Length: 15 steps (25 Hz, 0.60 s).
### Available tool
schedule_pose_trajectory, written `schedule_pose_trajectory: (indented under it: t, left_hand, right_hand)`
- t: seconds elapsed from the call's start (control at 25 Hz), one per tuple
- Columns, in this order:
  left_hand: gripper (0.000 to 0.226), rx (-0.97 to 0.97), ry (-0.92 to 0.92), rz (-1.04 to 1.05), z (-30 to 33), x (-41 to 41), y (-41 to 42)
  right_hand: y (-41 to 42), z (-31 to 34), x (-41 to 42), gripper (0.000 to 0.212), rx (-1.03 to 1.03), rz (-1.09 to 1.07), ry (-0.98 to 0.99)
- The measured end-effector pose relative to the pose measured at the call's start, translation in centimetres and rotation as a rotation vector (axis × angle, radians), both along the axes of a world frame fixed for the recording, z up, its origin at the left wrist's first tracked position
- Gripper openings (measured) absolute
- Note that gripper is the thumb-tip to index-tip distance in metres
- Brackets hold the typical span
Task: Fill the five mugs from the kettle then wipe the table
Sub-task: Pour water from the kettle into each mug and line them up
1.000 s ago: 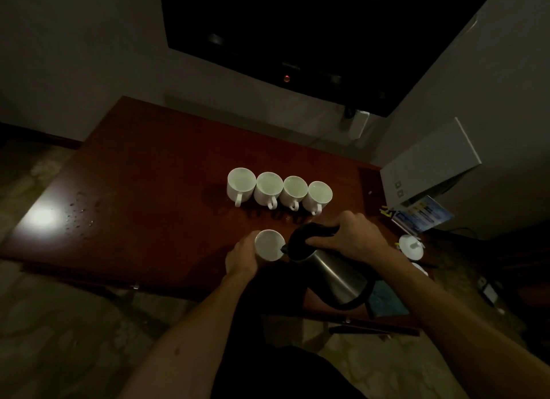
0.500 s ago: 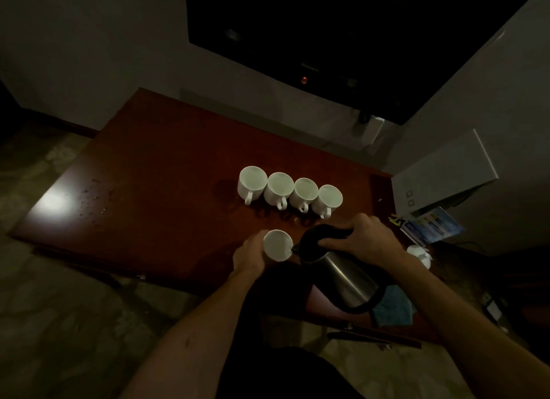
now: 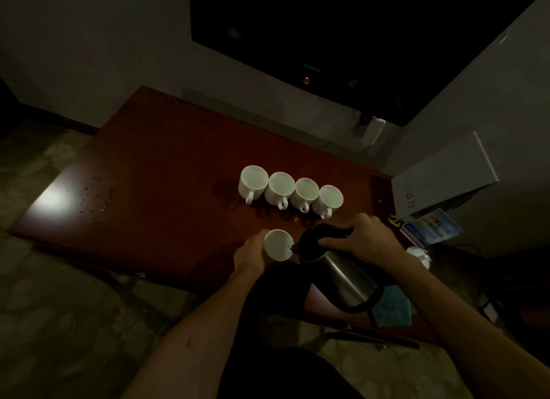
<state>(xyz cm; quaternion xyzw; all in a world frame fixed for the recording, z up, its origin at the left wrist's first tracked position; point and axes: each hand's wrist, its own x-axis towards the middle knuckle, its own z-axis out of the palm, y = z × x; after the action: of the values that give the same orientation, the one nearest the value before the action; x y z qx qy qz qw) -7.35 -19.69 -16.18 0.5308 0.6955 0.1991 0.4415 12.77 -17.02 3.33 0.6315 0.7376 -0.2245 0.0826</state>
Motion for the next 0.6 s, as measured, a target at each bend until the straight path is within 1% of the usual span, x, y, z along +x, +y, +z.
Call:
schedule_pose_trajectory:
  t: [0.12,0.2,0.32,0.6]
  left_hand:
    - [0.066,0.003,-0.012,-0.012,0.11,-0.12,-0.07]
    - [0.069,0.007,-0.022,-0.016,0.39,-0.12,-0.07]
    - [0.067,0.004,-0.017,-0.018,0.44,-0.17,-0.01]
    - [0.067,-0.005,-0.021,-0.016,0.27,-0.09,0.09]
  right_hand:
    - [0.03,-0.03,-0.05,0.027,0.005,-0.001,-0.004]
    - [0.17,-0.05,-0.10,0.031,0.007,-0.006,-0.013]
    - [0.33,0.01,-0.19,0.038,0.008,0.005,-0.017]
    - [0.46,-0.35,-0.18,0.043,0.009,0.025,0.005]
